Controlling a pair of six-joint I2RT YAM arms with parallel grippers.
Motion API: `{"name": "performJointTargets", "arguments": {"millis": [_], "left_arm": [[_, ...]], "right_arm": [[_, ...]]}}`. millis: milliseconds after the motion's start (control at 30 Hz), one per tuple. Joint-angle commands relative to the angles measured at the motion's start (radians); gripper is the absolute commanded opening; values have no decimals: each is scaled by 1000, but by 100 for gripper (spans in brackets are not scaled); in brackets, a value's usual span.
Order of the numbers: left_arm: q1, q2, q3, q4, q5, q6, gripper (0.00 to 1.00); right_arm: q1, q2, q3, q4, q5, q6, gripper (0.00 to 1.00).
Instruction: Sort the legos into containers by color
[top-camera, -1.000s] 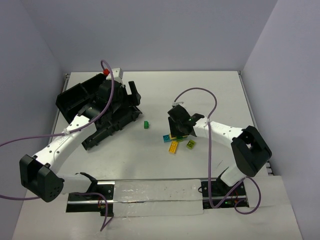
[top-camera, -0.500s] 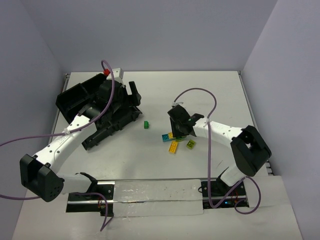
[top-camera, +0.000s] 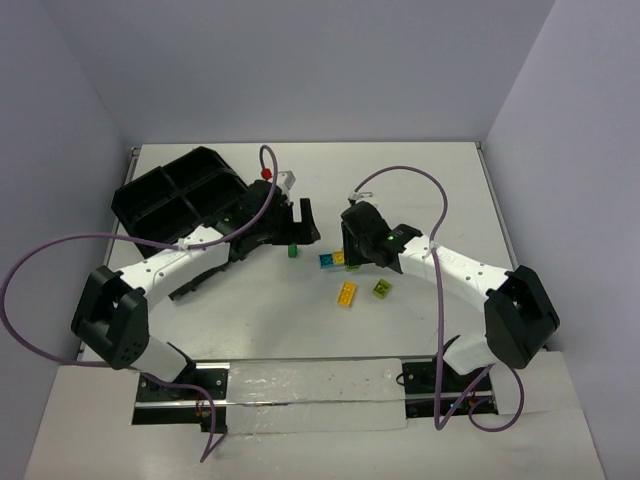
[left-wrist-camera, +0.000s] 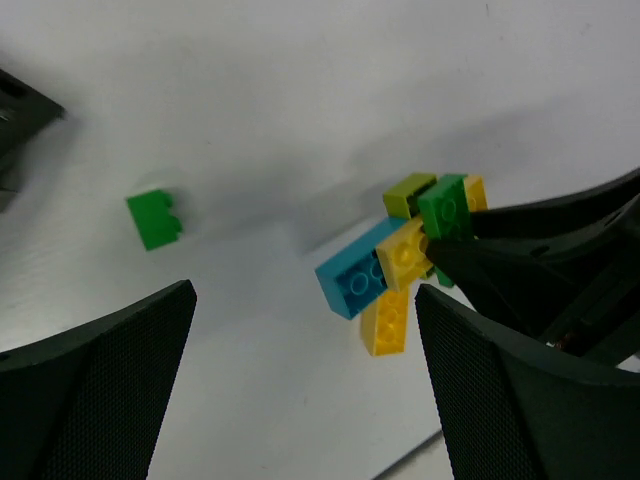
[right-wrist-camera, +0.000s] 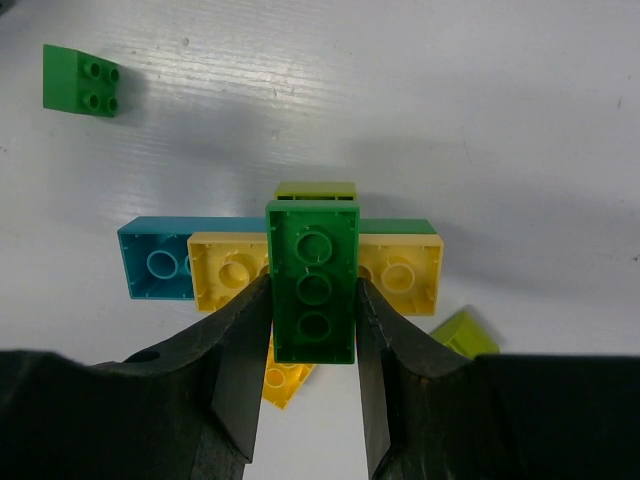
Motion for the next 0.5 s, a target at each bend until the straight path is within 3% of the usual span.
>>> {"name": "performJointTargets", "arguments": {"millis": [0, 267, 467], "left_arm": [[1, 7, -73, 239, 237, -148, 99], [28, 70, -182, 492, 416, -307, 99], [33, 101, -206, 531, 445, -340, 97]], "right_arm": [[2, -39, 52, 32, -4, 22, 19], [2, -61, 49, 36, -12, 32, 19], [0, -72, 40, 45, -31, 44, 19]]}}
